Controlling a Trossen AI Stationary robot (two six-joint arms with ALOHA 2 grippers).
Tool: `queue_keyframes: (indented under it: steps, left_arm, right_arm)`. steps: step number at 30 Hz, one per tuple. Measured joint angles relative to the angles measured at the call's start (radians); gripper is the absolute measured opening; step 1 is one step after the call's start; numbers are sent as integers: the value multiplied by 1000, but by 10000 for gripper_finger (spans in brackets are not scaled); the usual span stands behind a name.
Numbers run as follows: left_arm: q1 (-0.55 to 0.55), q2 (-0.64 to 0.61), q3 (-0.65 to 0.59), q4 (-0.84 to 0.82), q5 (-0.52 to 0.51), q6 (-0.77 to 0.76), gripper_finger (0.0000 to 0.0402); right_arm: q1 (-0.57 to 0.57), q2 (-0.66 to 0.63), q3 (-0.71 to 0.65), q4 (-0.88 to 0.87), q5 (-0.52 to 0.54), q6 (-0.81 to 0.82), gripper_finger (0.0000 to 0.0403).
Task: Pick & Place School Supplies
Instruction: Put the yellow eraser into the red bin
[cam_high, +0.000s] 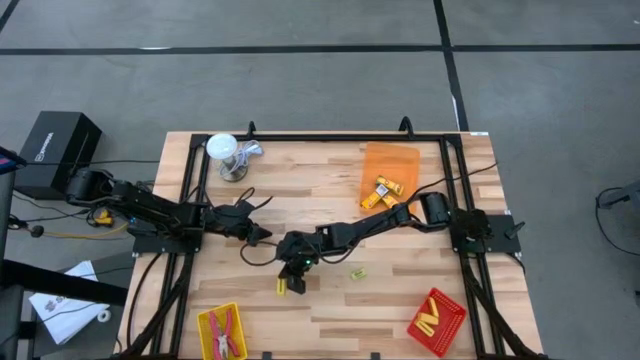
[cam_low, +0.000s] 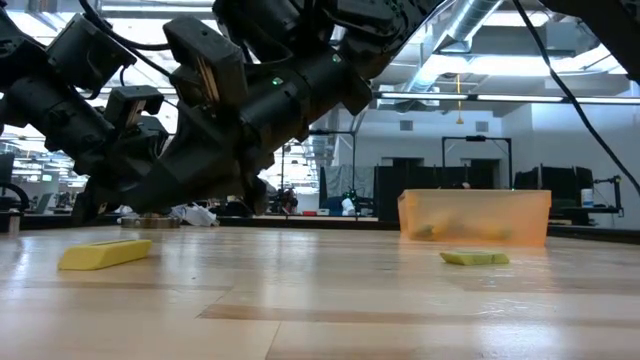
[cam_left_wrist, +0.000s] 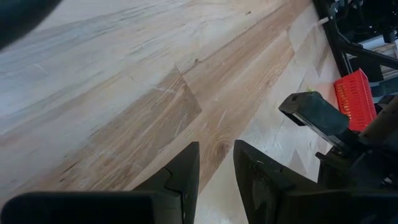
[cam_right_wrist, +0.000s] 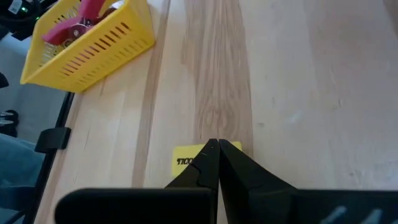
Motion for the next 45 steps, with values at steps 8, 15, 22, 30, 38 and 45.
queue_keyframes:
  steps: [8,15,22,30,38,45]
  left_arm:
    - [0,0,0,0,-1,0,95]
    - [0,0,0,-6,-1,-3,95]
    - [0,0,-1,-9,-1,-2,95]
    - [0,0,-1,-16,-1,2,95]
    - [0,0,-1,-19,-1,4,95]
    - [0,0,-1,-60,32,42,95]
  right_arm:
    - [25,36,-3,13,-27,36,0]
    - [39,60,3,57,-25,73,0]
    - [23,58,5,3,-45,57,0]
    - [20,56,5,-124,-73,30,0]
    - [9,57,3,-125,-77,30,0]
    - [-3,49,-6,35,-107,59,0]
